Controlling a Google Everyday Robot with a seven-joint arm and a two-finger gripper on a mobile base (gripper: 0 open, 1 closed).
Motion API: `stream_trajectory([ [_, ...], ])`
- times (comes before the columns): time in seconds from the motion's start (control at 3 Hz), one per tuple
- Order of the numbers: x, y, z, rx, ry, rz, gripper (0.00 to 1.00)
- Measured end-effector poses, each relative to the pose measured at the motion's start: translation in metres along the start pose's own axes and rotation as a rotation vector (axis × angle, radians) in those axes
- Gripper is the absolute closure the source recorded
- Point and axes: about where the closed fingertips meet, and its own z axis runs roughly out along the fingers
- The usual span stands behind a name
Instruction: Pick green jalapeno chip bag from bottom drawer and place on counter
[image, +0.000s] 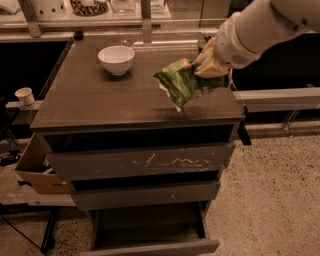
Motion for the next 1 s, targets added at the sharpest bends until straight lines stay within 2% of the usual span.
stream_trajectory([
  [0.33,-0.019,-0.024,0.035,-0.005,-0.036,0.020,1.00],
  [0.67,-0.027,-0.028,0.065,-0.022,-0.070,0.060,1.00],
  [1.0,-0.026,-0.016,0.089,-0.041,-0.102,0.102,1.00],
])
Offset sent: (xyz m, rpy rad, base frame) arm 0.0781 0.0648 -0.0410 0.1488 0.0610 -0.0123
